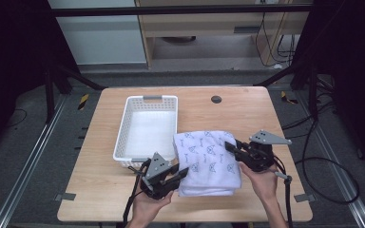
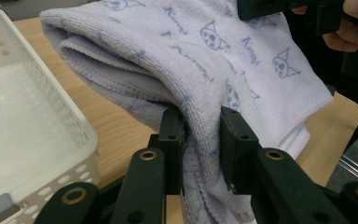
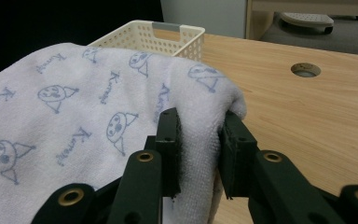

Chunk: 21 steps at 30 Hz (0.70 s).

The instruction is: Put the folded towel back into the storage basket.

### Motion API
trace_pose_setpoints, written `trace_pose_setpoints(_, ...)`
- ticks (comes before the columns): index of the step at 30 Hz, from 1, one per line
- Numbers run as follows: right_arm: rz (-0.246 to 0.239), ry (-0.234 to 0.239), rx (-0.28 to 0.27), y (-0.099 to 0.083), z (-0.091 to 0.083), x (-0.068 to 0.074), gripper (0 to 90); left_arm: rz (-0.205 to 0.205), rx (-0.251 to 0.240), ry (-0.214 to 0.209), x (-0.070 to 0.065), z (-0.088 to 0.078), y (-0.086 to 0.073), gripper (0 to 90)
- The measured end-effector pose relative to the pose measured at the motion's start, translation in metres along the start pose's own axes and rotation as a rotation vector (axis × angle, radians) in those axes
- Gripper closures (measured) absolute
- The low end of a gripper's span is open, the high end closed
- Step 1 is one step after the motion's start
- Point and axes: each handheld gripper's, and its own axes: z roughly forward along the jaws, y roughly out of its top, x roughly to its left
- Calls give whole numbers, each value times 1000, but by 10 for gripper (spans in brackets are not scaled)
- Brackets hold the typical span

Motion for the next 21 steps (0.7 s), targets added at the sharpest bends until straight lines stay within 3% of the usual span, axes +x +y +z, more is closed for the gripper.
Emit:
trace_pose_setpoints(10, 2, -8, -21, 12, 4, 3, 721, 13, -24, 12, 8, -5, 10, 717)
trace_pose_setpoints(21, -13, -5, -47, 34, 18, 13, 721, -20, -70, 32, 25, -20, 20, 716)
